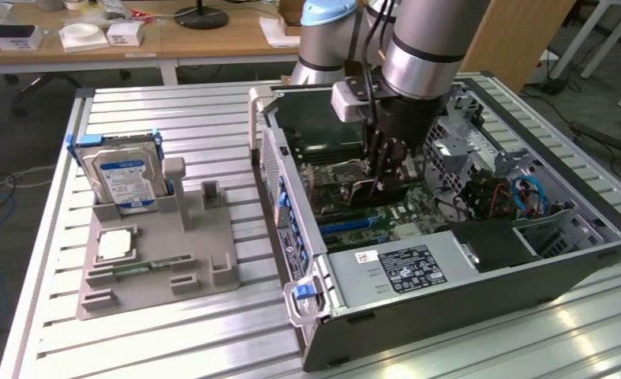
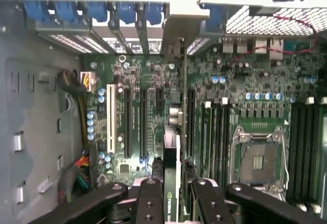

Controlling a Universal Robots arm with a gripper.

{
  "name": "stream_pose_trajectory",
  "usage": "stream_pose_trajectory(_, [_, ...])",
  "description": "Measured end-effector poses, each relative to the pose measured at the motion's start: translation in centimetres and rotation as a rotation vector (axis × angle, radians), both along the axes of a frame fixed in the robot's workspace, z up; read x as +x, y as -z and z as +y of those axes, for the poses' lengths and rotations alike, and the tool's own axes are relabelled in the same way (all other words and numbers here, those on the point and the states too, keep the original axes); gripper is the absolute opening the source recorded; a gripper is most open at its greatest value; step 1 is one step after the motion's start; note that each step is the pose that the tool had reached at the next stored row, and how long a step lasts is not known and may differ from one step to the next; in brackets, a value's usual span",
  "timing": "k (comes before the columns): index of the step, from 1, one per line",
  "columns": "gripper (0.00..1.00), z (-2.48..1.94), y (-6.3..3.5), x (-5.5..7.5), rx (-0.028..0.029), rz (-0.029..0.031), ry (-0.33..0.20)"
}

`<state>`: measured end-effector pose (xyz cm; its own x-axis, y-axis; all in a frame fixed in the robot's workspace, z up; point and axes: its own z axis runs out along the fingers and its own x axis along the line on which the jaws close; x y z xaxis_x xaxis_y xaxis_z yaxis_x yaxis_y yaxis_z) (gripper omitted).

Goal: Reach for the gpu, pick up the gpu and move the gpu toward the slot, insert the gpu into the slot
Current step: 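Insert the gpu into the slot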

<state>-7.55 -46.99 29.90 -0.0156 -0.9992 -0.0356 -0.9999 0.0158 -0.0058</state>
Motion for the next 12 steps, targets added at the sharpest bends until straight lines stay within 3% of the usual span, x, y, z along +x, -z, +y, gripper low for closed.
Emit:
stream_pose_trajectory(5, [0.26, 0.04, 0.81, 0.0, 0.0001, 0.0000, 0.000])
stream_pose_trajectory(10, [0.26, 0.68, 1.52, 0.0, 0.0003, 0.0000, 0.000])
stream_pose_trajectory(12, [0.26, 0.68, 1.59, 0.0, 0.0000, 0.0000, 0.000])
